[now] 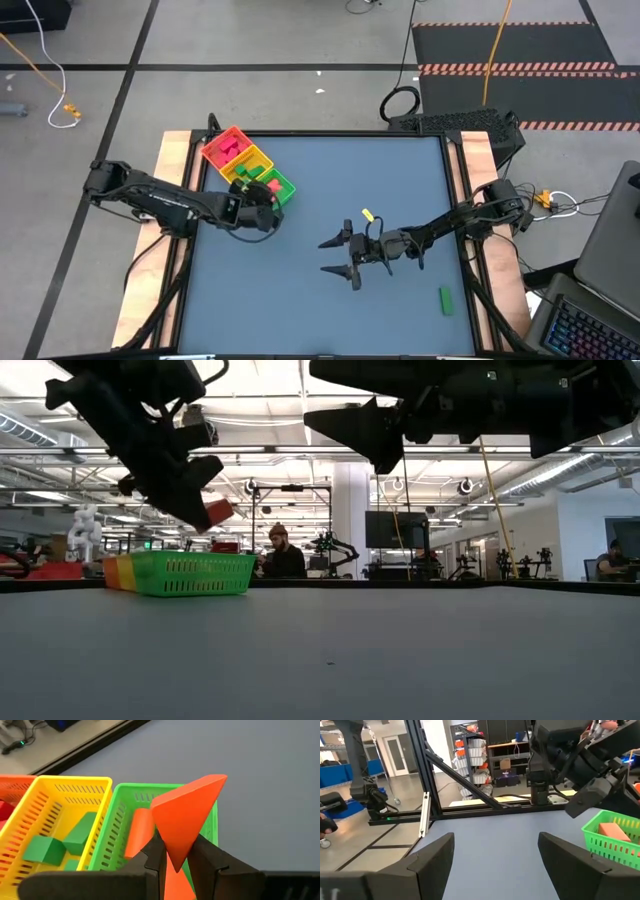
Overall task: Sort & place blocks by color
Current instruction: Put the red block into the green basket, then put the green block into the yellow basket
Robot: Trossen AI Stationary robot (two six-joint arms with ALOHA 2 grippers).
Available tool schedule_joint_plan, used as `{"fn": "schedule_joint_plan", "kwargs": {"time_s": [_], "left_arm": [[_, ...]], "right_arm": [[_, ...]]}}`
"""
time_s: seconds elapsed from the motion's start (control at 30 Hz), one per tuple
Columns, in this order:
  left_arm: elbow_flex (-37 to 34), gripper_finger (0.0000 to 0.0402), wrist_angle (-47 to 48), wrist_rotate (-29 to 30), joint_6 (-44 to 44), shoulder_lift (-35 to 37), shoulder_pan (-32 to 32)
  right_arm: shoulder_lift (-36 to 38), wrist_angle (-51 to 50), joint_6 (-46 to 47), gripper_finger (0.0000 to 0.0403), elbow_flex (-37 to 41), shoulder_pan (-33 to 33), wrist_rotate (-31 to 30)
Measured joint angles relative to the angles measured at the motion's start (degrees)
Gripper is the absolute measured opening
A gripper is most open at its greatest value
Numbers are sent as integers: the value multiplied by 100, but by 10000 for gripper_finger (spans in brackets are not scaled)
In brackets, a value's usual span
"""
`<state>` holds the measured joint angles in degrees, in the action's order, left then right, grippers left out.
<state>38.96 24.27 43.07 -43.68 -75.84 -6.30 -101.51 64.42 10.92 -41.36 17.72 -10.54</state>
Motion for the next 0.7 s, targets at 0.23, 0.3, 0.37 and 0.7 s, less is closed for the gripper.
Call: {"fn": "schedule_joint_plan", "kwargs": {"time_s": [0.23,0.3,0.37,0.7], "left_arm": [[0,66,-4,-155,-63,-5,-17],[0,79,-11,-161,-88,-5,-40],[0,102,-12,-166,-90,-5,-64],[0,249,-66,-185,-139,-5,-92]], "right_arm": [[0,0,-22,281,0,0,-12],[0,2,-22,281,0,0,-13],[0,0,-32,281,0,0,-14],[1,0,-133,281,0,-2,-171]]}}
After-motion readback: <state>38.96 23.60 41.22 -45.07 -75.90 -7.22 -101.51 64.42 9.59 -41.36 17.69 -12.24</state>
